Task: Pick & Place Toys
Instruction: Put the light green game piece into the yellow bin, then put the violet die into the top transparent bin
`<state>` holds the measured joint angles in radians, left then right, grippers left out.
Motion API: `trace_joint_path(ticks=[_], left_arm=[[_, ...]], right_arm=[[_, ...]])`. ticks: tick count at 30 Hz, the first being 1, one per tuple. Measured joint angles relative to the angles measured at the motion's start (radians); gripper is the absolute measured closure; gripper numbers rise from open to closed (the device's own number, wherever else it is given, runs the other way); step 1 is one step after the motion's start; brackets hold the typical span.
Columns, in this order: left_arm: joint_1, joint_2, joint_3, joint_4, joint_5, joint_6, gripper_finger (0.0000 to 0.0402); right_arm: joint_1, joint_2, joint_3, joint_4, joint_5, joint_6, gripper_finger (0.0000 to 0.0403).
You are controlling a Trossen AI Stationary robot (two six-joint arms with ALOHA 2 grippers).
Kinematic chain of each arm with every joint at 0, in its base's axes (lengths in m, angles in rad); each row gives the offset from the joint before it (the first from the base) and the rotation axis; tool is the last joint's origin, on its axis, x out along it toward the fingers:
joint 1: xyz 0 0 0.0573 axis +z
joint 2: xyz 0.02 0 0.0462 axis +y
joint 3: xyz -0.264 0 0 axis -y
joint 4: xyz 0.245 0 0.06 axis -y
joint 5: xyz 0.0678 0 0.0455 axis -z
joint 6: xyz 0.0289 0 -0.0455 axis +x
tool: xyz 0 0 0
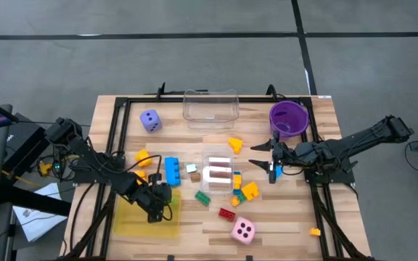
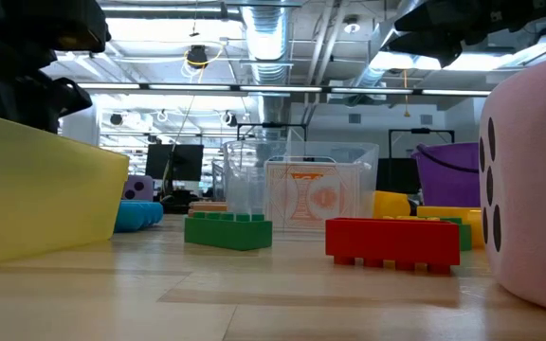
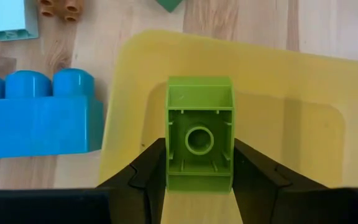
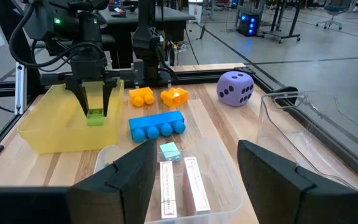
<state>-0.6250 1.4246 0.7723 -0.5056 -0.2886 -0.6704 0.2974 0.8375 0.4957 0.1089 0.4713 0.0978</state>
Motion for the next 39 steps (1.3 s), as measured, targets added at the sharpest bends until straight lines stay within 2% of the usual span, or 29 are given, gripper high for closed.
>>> trace_joint_path(ticks=[5,10,13,39], left_arm=[[0.000,0.000,0.000,0.002,0.000,0.000,0.0265],[0.000,0.000,0.000,0.007,0.000,0.000,0.0226],[0.000,0.000,0.000,0.008,0.000,0.000,0.0218],[-0.003,0.000,0.000,0.008,0.033,0.000,0.0234]], right_arm=[[0.000,0.000,0.000,0.000,0.000,0.000,0.0186],[0.000,0.000,0.000,0.000,0.000,0.000,0.0186],[0.000,0.000,0.000,-0.002,0.000,0.000,0.0186],[0.001,0.000,0.000,-0.005,-0.003,0.000,0.0186]])
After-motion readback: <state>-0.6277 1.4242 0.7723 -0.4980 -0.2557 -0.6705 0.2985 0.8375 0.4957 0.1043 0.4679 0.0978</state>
